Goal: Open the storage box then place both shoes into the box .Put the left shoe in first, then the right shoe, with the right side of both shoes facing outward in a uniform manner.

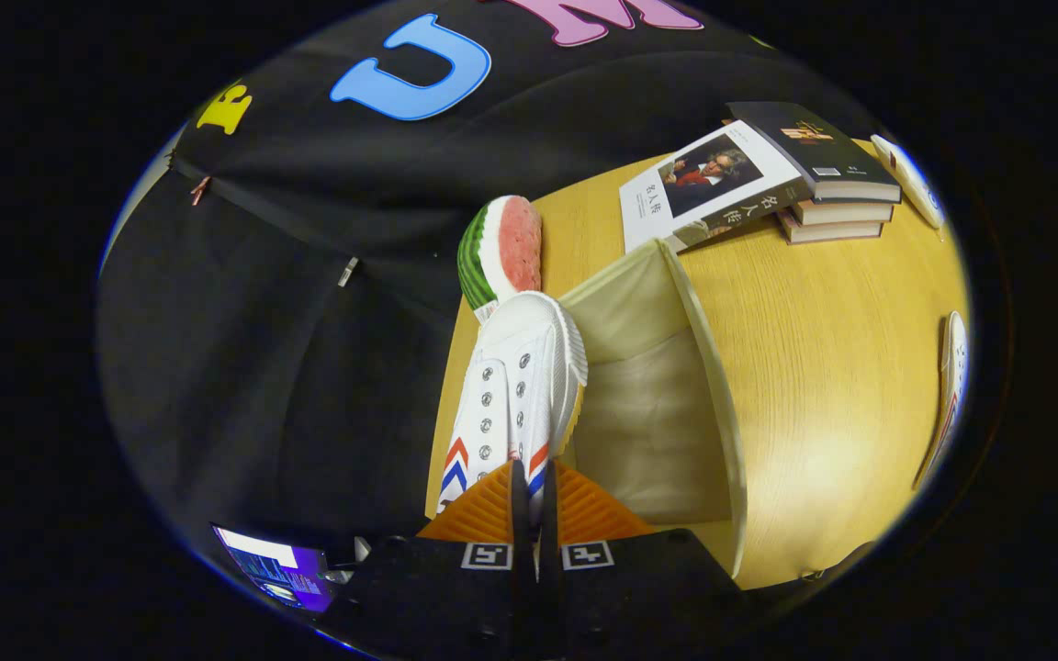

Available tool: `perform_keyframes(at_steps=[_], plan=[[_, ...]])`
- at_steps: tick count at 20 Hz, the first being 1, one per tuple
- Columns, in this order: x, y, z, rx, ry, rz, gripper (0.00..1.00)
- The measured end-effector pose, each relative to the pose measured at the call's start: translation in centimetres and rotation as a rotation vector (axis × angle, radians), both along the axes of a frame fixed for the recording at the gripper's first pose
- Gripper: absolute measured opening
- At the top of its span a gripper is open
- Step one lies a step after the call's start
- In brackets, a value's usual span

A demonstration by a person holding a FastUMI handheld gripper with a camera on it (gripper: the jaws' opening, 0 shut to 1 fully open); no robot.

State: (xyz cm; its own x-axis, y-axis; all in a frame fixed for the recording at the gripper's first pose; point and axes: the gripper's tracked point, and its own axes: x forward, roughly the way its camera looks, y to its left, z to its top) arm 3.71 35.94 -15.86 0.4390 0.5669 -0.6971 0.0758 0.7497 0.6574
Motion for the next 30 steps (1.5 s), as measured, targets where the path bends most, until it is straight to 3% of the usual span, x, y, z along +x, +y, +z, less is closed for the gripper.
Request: perform_keyframes(at_steps=[11,16,17,18,21,26,30], plan=[[0.6,1.7,-5.5,0.017,0.210,0.001,0.05],[1.4,1.6,-8.8,-0.046,0.224,0.029,0.06],[1.9,2.0,-7.9,0.004,0.211,0.026,0.11],[1.9,3.3,-6.5,0.077,0.203,0.013,0.22],[3.2,3.8,-2.0,0.195,0.110,-0.018,1.00],[1.5,-0.9,3.2,0.113,-0.105,0.007,0.98],[-0.9,-8.8,4.2,-0.016,-0.211,-0.030,0.98]])
